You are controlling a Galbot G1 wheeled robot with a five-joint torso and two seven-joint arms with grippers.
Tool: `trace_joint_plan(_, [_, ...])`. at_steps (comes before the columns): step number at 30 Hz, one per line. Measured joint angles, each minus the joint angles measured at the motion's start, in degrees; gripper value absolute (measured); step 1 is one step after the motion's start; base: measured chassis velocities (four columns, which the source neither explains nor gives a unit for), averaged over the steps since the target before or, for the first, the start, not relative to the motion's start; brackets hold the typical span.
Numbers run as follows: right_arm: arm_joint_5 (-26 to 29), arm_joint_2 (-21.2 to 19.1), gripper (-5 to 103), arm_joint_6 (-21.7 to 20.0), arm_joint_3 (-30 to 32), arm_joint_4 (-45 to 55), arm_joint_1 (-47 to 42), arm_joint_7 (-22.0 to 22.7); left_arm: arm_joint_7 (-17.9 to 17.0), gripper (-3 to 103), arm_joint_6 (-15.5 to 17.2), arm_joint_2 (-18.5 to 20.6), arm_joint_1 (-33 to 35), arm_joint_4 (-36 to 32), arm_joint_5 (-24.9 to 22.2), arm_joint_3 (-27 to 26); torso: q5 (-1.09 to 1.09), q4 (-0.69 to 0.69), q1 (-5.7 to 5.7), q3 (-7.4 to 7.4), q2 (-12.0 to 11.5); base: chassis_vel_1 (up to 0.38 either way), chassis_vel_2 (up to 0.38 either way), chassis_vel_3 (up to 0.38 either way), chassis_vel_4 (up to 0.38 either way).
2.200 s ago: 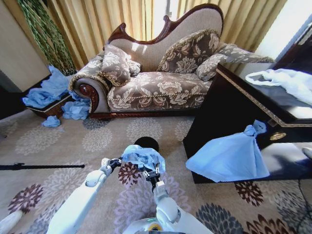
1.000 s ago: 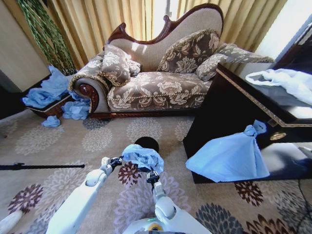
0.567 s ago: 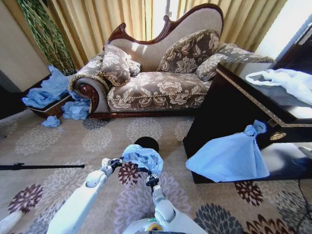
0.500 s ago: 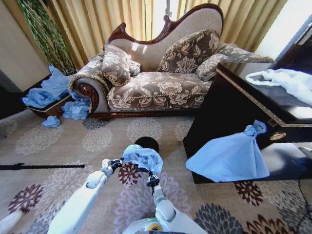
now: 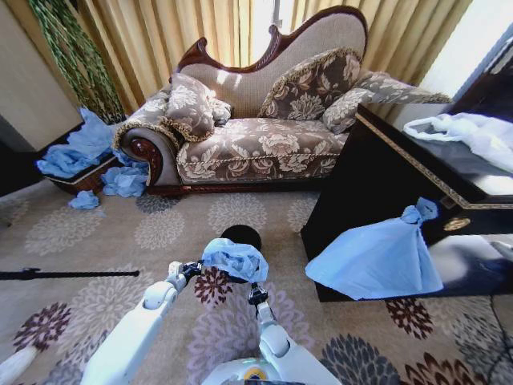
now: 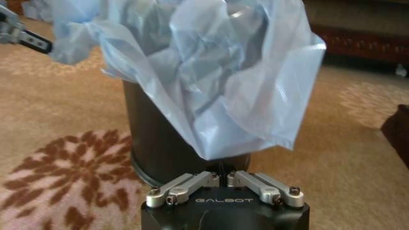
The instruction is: Place a garbage bag over the trash bin.
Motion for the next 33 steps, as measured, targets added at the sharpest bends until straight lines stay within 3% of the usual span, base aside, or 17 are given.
trace_joint_plan(5, [1.20, -1.72, 0, -1.24, 0.57, 3.82, -1.29, 1.38, 0.04, 0, -0.23, 0.00, -0.01, 0.08, 0.03, -0.06, 0.00, 0.01, 0.00, 0.00, 0.00, 0.000, 0.000, 0.000, 0.000])
trace_joint_plan(7, [3.56, -3.32, 5, -2.71, 0.67, 8.32, -3.36, 3.21, 0.07, 0, -0.34, 0.20, -0.16, -0.08, -0.06, -0.12, 0.00, 0.00, 0.00, 0.00, 0.00, 0.000, 0.000, 0.000, 0.000])
trace_joint_plan(11, [9.49, -6.64, 27, -6.32, 2.31, 20.01, -9.30, 7.56, 0.13, 0, -0.43, 0.35, -0.50, -0.56, -0.31, -0.11, 0.01, -0.01, 0.00, 0.00, 0.00, 0.000, 0.000, 0.000, 0.000])
trace_joint_plan(16, [10.65, -9.67, 37, -7.86, 4.64, 27.23, -12.61, 8.68, 0.17, 0, -0.46, 0.51, -0.55, -0.90, -0.44, 0.04, 0.00, -0.01, 0.00, 0.00, 0.00, 0.000, 0.000, 0.000, 0.000])
trace_joint_plan(17, [11.21, -11.38, 48, -8.88, 5.44, 30.73, -13.54, 9.06, 0.22, 0, -0.50, 0.65, -0.64, -0.92, -0.48, 0.14, 0.00, -0.01, 0.00, 0.00, 0.00, 0.000, 0.000, 0.000, 0.000])
trace_joint_plan(19, [12.35, -12.53, 54, -10.02, 6.09, 33.79, -13.58, 9.33, 0.27, 0, -0.52, 0.76, -0.74, -0.97, -0.50, 0.22, 0.00, -0.01, 0.00, 0.00, 0.00, 0.000, 0.000, 0.000, 0.000])
trace_joint_plan(21, [12.96, -12.84, 54, -10.45, 6.18, 34.75, -13.38, 9.50, 0.28, 0, -0.52, 0.80, -0.77, -1.00, -0.51, 0.23, 0.00, -0.01, 0.00, 0.00, 0.00, 0.000, 0.000, 0.000, 0.000])
trace_joint_plan(22, [14.93, -13.46, 65, -11.44, 6.27, 36.89, -12.07, 10.27, 0.30, 0, -0.53, 0.84, -0.79, -1.12, -0.54, 0.28, 0.01, 0.00, 0.00, 0.00, 0.00, 0.000, 0.000, 0.000, 0.000])
trace_joint_plan(25, [16.70, -13.81, 70, -12.21, 6.24, 38.15, -10.50, 10.90, 0.31, 0, -0.52, 0.91, -0.77, -1.30, -0.57, 0.30, 0.01, 0.01, 0.00, 0.00, 0.00, 0.000, 0.000, 0.000, 0.000])
trace_joint_plan(27, [20.33, -14.15, 81, -13.28, 5.52, 39.54, -8.01, 12.13, 0.34, 0, -0.51, 1.03, -0.63, -1.44, -0.63, 0.31, 0.00, 0.01, 0.00, 0.00, 0.00, 0.000, 0.000, 0.000, 0.000])
trace_joint_plan(29, [21.27, -14.15, 81, -13.57, 5.07, 39.74, -7.45, 12.51, 0.35, 0, -0.50, 1.03, -0.60, -1.44, -0.63, 0.32, 0.00, 0.00, 0.00, 0.00, 0.00, 0.000, 0.000, 0.000, 0.000])
trace_joint_plan(31, [24.24, -13.55, 96, -14.39, 3.23, 39.75, -4.95, 14.00, 0.37, 0, -0.50, 0.97, -0.58, -1.34, -0.62, 0.33, 0.00, 0.00, 0.00, 0.00, 0.00, 0.000, 0.000, 0.000, 0.000])
trace_joint_plan(33, [26.19, -12.42, 99, -14.65, 1.56, 38.93, -3.07, 15.48, 0.36, 0, -0.47, 0.94, -0.59, -1.27, -0.60, 0.35, 0.00, 0.01, 0.00, 0.00, 0.00, 0.000, 0.000, 0.000, 0.000])
